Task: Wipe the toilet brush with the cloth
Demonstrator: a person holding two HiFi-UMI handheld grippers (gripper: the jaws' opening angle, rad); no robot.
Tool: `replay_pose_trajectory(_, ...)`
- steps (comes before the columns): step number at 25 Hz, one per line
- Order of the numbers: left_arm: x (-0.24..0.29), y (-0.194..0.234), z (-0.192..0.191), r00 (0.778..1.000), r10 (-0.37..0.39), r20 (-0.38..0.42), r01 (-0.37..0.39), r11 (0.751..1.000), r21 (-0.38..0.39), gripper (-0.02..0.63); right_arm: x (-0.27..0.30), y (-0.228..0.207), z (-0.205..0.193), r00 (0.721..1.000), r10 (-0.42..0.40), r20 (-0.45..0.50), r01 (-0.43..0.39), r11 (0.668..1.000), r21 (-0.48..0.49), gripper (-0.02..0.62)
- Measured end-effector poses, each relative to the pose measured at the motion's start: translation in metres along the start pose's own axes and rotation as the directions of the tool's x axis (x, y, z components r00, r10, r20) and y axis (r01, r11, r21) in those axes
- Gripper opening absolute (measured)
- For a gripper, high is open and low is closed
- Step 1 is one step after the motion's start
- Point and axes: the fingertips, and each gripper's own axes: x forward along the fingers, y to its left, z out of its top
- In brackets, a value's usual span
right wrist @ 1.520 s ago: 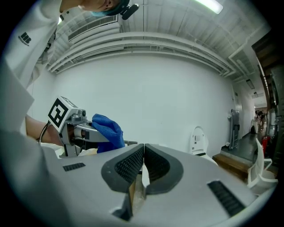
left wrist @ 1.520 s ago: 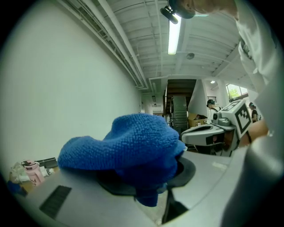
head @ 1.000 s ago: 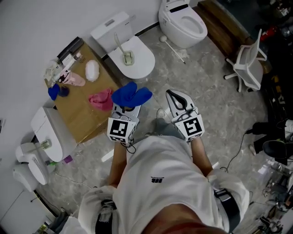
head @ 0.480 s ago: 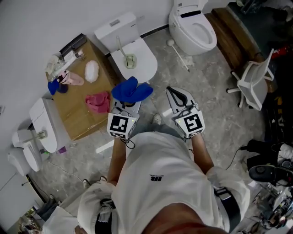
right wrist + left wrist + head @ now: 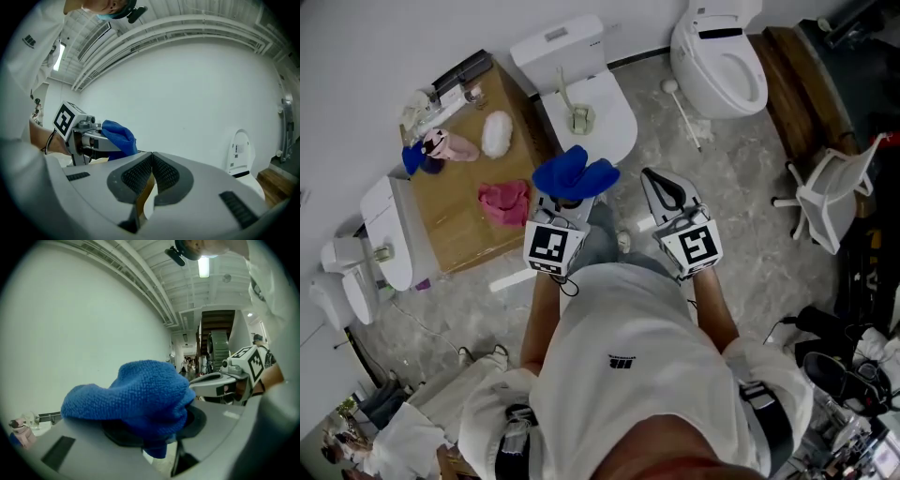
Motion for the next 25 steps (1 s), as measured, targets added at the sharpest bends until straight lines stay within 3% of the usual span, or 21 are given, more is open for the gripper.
replay_pose_trajectory(11,0.055,0.075,-0.039,0.997,0.039,-0.064,-0.043,0.997,-0.066,0.152,0.096,-0.032,-0.016,0.996,0.075,-0.039,-0.075,0.997,0.021,-0.003)
replay_pose_trajectory(25,0.124,0.183,-0.136,0.979,0.061,-0.195,-0.095,0.980,-0.172,0.152,0.244,-0.062,-0.090,0.972,0.157,-0.176,-0.143,0.986,0.089,-0.003)
